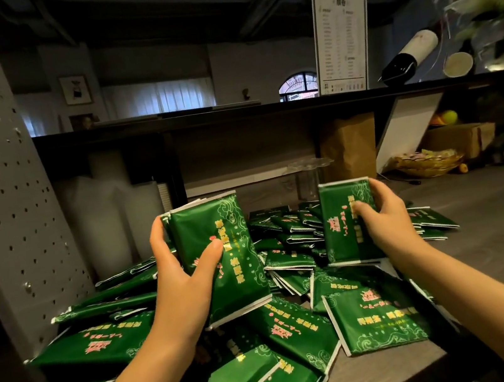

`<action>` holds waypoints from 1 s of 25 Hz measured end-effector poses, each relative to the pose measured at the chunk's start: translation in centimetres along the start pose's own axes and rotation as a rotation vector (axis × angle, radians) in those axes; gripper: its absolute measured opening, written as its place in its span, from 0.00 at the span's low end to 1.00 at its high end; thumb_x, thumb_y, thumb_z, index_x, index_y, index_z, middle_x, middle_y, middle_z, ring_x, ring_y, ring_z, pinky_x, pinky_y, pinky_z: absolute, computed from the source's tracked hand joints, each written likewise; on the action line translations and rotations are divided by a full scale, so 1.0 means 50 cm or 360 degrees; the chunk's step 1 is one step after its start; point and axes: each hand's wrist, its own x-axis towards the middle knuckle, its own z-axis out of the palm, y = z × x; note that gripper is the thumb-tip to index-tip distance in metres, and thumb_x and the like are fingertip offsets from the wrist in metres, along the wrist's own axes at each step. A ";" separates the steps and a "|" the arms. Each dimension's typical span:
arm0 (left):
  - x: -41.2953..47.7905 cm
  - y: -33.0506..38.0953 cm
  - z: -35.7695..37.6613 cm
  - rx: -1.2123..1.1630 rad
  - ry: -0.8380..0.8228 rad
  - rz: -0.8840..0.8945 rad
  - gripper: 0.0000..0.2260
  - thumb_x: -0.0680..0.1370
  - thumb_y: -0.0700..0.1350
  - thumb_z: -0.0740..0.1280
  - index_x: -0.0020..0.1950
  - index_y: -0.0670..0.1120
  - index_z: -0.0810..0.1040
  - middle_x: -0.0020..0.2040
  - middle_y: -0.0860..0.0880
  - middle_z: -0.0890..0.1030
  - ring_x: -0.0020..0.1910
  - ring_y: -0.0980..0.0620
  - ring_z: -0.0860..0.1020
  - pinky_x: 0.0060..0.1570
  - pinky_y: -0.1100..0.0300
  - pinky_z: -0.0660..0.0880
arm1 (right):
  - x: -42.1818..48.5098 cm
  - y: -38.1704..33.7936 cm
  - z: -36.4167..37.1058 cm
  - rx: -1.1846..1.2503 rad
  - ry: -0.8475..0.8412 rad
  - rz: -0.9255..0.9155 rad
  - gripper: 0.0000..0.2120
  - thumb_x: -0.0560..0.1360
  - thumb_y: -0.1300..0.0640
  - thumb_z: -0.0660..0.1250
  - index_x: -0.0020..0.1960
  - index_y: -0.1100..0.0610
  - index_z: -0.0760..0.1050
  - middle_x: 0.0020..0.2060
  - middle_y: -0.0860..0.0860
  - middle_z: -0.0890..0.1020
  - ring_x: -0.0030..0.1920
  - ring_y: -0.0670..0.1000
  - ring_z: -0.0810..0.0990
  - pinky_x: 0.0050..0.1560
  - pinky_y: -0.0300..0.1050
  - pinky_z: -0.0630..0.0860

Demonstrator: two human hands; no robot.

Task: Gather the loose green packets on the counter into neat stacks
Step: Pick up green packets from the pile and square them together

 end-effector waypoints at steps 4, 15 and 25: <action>0.017 0.011 -0.018 -0.0089 0.0063 0.0000 0.30 0.77 0.42 0.65 0.73 0.61 0.55 0.64 0.52 0.74 0.57 0.52 0.78 0.46 0.59 0.78 | -0.023 -0.067 0.069 0.0285 -0.0197 -0.0093 0.17 0.80 0.64 0.57 0.68 0.55 0.66 0.56 0.53 0.79 0.47 0.46 0.81 0.40 0.40 0.80; 0.050 0.006 -0.048 -0.0234 0.0205 -0.0138 0.20 0.80 0.52 0.57 0.72 0.55 0.61 0.62 0.46 0.77 0.57 0.49 0.78 0.53 0.48 0.77 | -0.116 -0.142 0.296 0.0134 -0.0676 -0.0683 0.27 0.78 0.62 0.61 0.75 0.53 0.59 0.63 0.42 0.72 0.63 0.36 0.70 0.66 0.34 0.66; 0.057 0.012 -0.064 -0.0046 0.0243 -0.0061 0.43 0.69 0.49 0.74 0.74 0.61 0.49 0.59 0.53 0.77 0.55 0.54 0.79 0.50 0.55 0.78 | -0.110 -0.146 0.333 0.0264 -0.0884 -0.0640 0.25 0.79 0.61 0.60 0.74 0.52 0.59 0.54 0.49 0.70 0.51 0.36 0.71 0.55 0.23 0.66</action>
